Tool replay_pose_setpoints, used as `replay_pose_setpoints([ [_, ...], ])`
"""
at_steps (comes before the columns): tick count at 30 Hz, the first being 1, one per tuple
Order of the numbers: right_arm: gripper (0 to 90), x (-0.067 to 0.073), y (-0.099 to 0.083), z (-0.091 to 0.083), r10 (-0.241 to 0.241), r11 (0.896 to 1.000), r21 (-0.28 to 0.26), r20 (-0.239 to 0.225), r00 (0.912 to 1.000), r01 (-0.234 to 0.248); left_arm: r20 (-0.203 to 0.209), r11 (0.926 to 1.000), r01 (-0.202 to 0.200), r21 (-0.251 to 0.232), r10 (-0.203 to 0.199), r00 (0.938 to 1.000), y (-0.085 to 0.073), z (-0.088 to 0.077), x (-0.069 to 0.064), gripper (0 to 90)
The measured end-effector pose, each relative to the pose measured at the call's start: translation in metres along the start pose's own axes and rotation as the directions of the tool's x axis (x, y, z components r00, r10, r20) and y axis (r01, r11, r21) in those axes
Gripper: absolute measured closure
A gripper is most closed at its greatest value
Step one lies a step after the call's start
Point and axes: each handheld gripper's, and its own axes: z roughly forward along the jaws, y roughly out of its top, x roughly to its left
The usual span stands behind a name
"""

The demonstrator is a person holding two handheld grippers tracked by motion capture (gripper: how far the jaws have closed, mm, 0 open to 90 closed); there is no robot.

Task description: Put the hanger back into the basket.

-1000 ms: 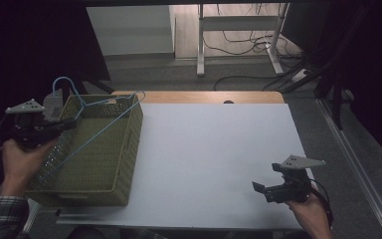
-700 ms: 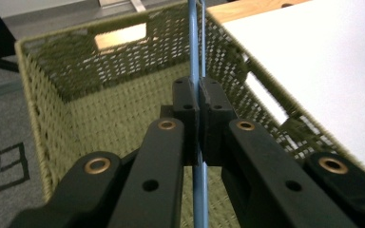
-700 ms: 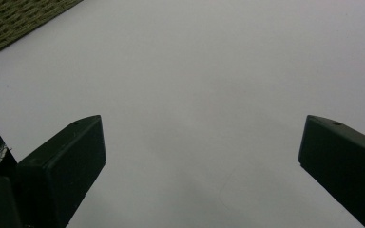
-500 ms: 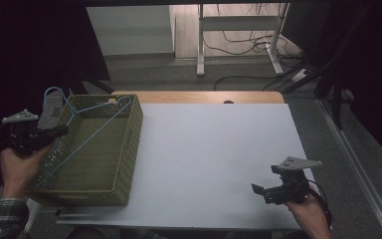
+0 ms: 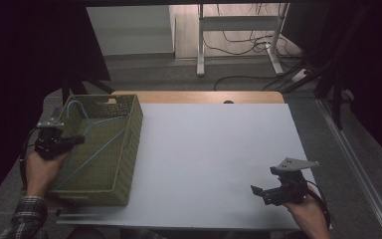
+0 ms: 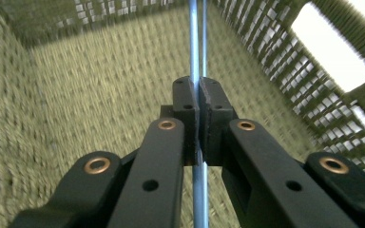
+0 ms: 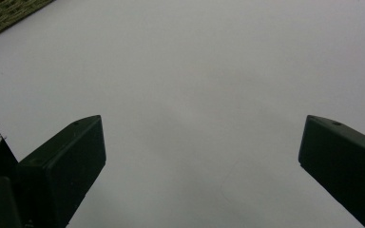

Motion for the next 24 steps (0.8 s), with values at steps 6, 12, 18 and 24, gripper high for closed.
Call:
replay_pose_setpoints([
  [6, 1.5, -0.001, -0.001, 0.001, -0.002, 1.0, 0.005, 0.0, 1.0, 0.002, -0.082, 0.9983, -0.043, 0.039, 0.046, 0.9956, 0.001, 0.004, -0.004, 76.4],
  [12, 1.7, -0.001, -0.001, 0.0, 0.012, 1.0, -0.007, -0.006, 0.9999, -0.012, -0.077, 0.9986, -0.051, -0.013, 0.05, 0.9958, 0.004, -0.005, -0.013, 51.0],
  [18, 1.0, -0.002, 0.0, -0.003, 0.053, 0.998, -0.034, -0.014, 0.9985, -0.053, 0.029, 0.9956, -0.051, -0.079, 0.054, 0.9981, 0.007, -0.018, -0.028, 32.6],
  [24, 1.3, 0.0, 0.0, -0.006, 0.043, 0.999, -0.03, 0.011, 0.999, -0.042, 0.105, 0.9905, -0.077, -0.114, 0.089, 0.9905, 0.008, -0.028, -0.051, 21.7],
])
